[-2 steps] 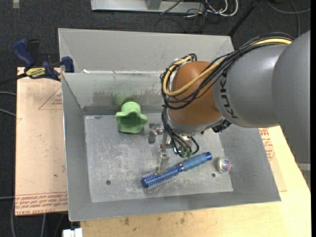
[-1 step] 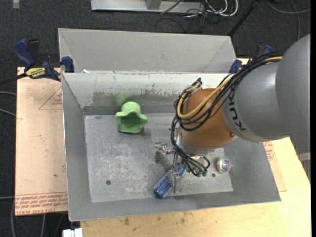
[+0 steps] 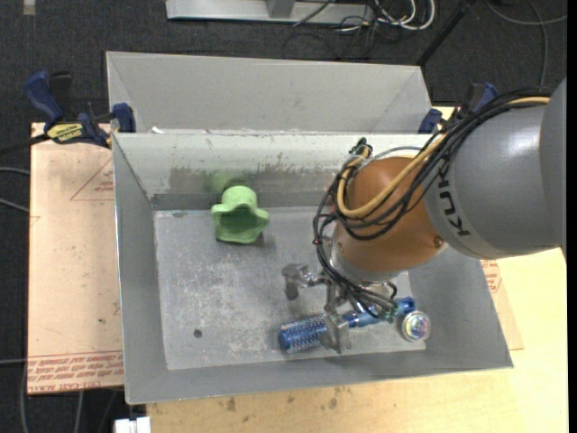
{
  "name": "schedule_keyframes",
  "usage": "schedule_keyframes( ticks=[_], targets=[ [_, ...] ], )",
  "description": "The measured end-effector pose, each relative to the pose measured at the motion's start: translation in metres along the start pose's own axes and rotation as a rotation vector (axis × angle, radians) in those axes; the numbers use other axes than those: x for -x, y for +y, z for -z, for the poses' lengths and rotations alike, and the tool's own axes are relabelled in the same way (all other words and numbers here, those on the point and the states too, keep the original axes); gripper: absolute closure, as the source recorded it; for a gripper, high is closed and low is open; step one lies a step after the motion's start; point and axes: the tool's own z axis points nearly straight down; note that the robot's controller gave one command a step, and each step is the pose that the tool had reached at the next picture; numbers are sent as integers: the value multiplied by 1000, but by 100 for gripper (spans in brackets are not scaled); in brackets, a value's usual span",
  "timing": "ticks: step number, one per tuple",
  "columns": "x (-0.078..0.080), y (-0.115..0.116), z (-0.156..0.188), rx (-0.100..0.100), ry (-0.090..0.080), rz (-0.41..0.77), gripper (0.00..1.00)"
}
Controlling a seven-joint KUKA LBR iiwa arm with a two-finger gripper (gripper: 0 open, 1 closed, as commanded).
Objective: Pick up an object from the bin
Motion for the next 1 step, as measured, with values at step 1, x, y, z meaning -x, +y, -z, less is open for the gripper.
schedule_keyframes(
  ticks=[1],
  targets=[
    [-6, 4, -1, 1, 2, 44, 0]
  ],
)
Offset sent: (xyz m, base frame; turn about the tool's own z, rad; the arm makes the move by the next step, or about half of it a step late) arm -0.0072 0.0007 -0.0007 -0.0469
